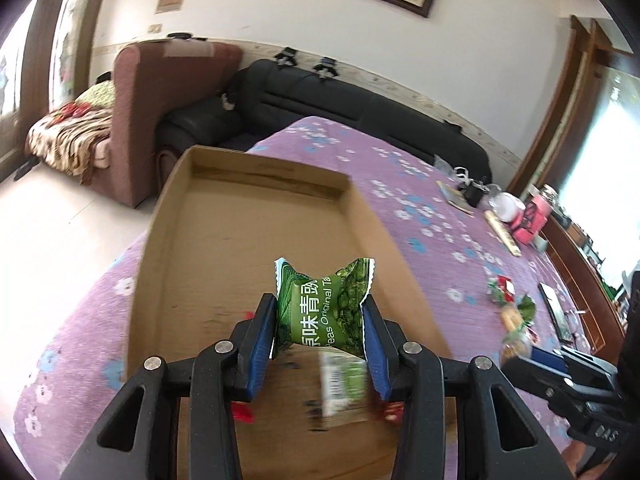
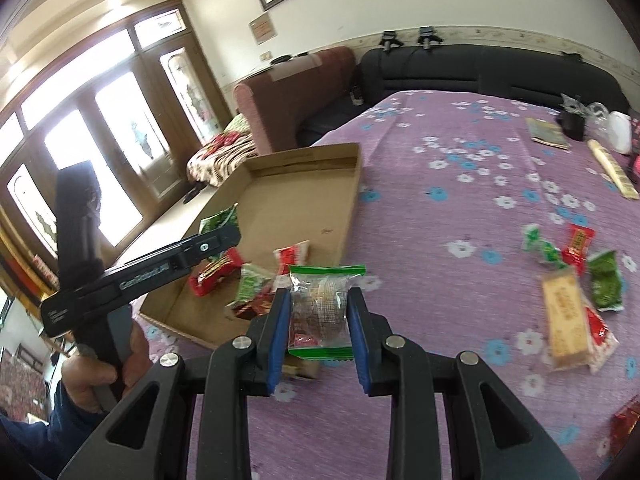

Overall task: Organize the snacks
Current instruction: 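Lift the pea bag and zip bag and carry them over the cardboard tray, then open both grippers to drop the pea bag and zip bag into the tray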

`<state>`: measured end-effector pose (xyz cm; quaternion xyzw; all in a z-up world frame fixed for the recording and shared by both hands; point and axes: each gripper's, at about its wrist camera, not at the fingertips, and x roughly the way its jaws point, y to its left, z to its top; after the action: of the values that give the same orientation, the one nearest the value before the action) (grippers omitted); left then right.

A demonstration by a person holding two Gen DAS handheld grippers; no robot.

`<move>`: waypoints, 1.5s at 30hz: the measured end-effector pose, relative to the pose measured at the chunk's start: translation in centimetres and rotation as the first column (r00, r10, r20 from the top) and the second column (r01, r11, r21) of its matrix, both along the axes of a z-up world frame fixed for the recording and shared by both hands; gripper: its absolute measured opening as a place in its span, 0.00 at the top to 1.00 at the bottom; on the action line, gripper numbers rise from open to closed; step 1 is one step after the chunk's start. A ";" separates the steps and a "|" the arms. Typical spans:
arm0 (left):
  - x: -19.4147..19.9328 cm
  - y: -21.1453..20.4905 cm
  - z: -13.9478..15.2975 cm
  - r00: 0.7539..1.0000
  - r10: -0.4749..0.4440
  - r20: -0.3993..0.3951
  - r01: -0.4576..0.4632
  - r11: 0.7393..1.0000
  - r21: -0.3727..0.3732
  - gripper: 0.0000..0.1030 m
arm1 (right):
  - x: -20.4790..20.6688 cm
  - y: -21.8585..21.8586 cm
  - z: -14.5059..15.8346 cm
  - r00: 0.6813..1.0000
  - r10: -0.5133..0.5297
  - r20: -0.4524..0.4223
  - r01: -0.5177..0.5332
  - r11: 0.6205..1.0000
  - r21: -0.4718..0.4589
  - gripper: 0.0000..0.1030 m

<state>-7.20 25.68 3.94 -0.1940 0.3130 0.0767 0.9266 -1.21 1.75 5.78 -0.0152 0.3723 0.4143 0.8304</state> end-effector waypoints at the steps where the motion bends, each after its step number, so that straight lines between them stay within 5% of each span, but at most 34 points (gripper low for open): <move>1: 0.0 0.3 -0.2 1.000 0.009 -0.004 -0.009 1.000 -0.004 0.57 | -0.2 0.6 -0.1 1.000 0.015 0.001 -0.015 1.000 -0.005 0.73; 16: 0.0 0.8 -0.9 1.000 0.002 -0.014 -0.002 1.000 -0.003 0.57 | 0.8 6.3 -2.0 0.994 0.097 -0.041 -0.099 0.994 -0.052 0.73; 45: 0.4 -0.4 -0.8 0.999 -0.034 -0.031 0.036 0.997 0.063 0.57 | 2.8 8.5 -4.2 0.997 0.071 -0.003 -0.071 0.994 -0.084 0.72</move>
<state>-6.78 25.28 3.11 -0.1579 0.3274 0.0732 0.9287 1.57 10.24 1.56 -0.0634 0.3889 0.4274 0.8137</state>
